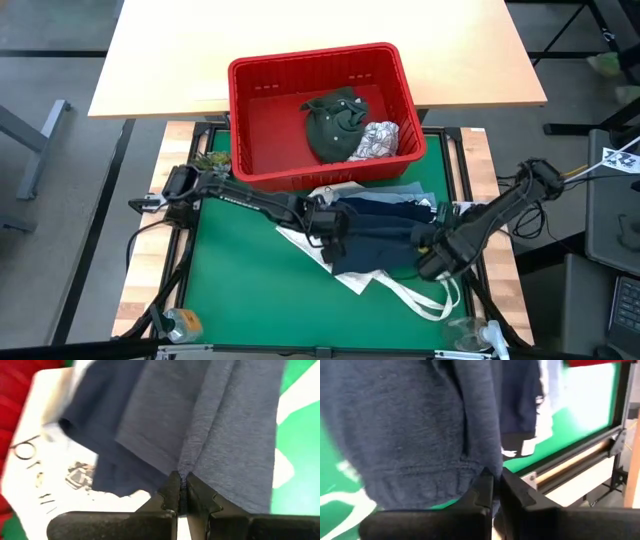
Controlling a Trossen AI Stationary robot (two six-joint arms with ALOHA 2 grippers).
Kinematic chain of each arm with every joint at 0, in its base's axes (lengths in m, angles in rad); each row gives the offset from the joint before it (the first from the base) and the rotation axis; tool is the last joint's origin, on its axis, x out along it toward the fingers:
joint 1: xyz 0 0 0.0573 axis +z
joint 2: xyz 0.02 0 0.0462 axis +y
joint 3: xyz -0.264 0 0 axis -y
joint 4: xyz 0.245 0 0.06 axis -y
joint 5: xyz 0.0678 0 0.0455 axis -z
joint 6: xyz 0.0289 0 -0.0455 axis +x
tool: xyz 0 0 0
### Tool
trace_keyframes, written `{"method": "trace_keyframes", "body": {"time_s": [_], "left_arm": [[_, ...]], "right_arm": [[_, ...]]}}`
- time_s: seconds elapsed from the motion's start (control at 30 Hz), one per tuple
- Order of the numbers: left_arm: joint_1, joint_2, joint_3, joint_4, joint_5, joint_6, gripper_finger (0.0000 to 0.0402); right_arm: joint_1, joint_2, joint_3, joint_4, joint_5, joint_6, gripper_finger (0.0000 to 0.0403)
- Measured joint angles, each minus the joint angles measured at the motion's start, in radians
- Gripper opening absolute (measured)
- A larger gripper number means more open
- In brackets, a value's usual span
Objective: Fold laundry
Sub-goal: Fold the gray shorts
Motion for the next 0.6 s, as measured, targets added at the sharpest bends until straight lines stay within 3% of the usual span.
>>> {"method": "trace_keyframes", "body": {"time_s": [0.23, 0.6], "left_arm": [[0.056, 0.000, 0.000, 0.023, -0.039, 0.033, 0.0010], [0.089, 0.000, 0.000, 0.021, -0.047, 0.053, 0.0011]], "right_arm": [[-0.077, -0.090, -0.107, 0.003, 0.043, -0.001, 0.0017], [-0.096, -0.092, -0.157, 0.017, 0.077, -0.053, 0.0017]]}}
